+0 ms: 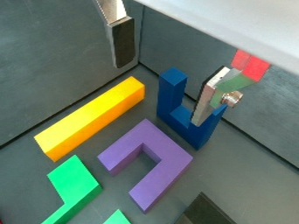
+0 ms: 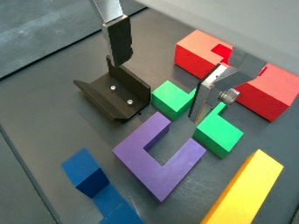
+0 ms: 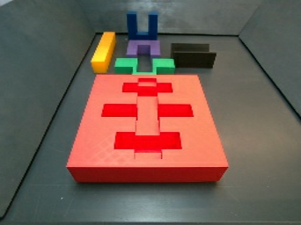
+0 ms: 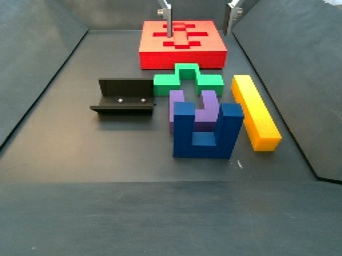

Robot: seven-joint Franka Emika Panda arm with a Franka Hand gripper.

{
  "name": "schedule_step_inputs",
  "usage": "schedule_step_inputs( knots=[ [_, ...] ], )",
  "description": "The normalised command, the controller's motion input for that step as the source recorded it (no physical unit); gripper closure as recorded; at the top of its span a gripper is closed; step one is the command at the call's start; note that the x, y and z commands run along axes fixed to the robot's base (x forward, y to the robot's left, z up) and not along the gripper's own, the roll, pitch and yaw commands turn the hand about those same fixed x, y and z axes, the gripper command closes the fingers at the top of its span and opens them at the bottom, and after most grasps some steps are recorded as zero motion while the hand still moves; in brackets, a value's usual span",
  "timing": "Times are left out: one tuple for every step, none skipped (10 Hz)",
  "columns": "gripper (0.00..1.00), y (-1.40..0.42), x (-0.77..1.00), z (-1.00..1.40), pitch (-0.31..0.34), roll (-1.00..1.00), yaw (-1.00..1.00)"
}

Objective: Pick up the purple object. Move up. Place the purple object on the fixture. Regrasp the purple object. Move to above the board. Insert the purple object.
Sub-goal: Pick up the purple object.

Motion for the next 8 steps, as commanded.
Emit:
schedule_step_inputs(
  knots=[
    [0.00, -0.03, 0.00, 0.00, 0.000, 0.00, 0.00],
    [0.00, -0.03, 0.00, 0.00, 0.000, 0.00, 0.00],
    [0.00, -0.25, 0.25, -0.11, -0.053, 0.00, 0.00],
    [0.00, -0.22, 0.55, -0.53, -0.109, -0.04, -0.38],
    [0.00, 0.00, 0.84, -0.84, -0.046, -0.09, -0.35],
    [0.00, 0.07, 0.95, -0.91, -0.013, -0.06, -0.30],
    [0.00, 0.19, 0.99, -0.84, -0.027, -0.09, -0.28],
    [0.00, 0.13, 0.89, -0.81, -0.029, -0.11, -0.12]
  ],
)
